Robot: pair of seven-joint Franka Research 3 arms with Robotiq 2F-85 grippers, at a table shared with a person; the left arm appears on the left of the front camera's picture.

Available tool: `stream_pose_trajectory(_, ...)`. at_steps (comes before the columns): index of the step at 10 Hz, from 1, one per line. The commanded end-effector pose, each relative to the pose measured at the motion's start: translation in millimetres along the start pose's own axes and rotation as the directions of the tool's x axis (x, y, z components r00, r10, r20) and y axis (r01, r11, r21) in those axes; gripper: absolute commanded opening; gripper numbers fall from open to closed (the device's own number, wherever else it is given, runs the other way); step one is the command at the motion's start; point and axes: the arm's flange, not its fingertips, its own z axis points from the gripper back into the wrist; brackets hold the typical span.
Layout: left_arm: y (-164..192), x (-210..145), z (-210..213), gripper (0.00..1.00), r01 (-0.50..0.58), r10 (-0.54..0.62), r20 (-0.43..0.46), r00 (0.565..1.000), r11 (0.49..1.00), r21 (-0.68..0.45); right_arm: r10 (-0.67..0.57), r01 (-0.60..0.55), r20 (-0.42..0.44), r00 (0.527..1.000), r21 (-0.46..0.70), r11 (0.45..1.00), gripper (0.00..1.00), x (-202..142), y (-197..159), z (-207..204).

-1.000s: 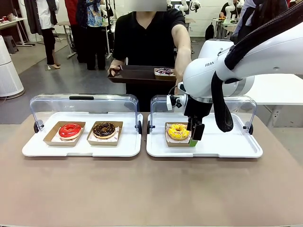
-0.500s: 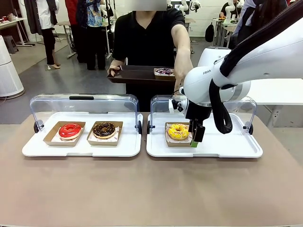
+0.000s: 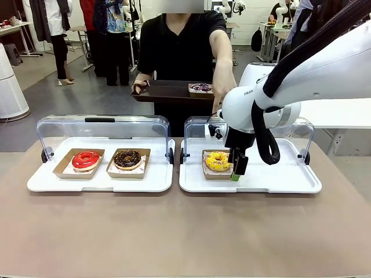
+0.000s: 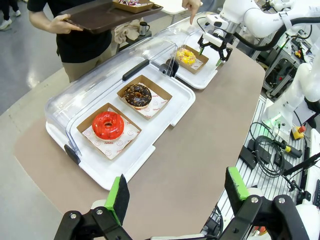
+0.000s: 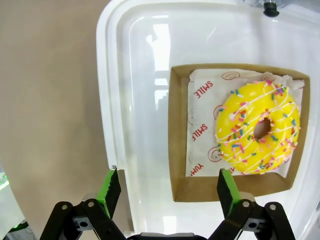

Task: Provide the desired donut to the person.
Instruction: Pick up and lift the Paper togo box containing the Donut pointed at by the person.

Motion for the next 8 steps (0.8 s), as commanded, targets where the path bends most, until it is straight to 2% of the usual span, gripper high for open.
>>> stream_pose_trajectory(1, 0, 0, 1, 1.0, 0.018, -0.018, 0.024, 1.0, 1.0, -0.009, 0.016, -0.017, -0.038, 0.999, -0.035, 0.999, 1.0, -1, -10, -10)
stream_pose_trajectory(8, 0, 0, 1, 1.0, 0.018, -0.018, 0.024, 1.0, 1.0, -0.009, 0.003, -0.006, -0.047, 0.999, -0.069, 0.998, 1.0, -2, -11, -21)
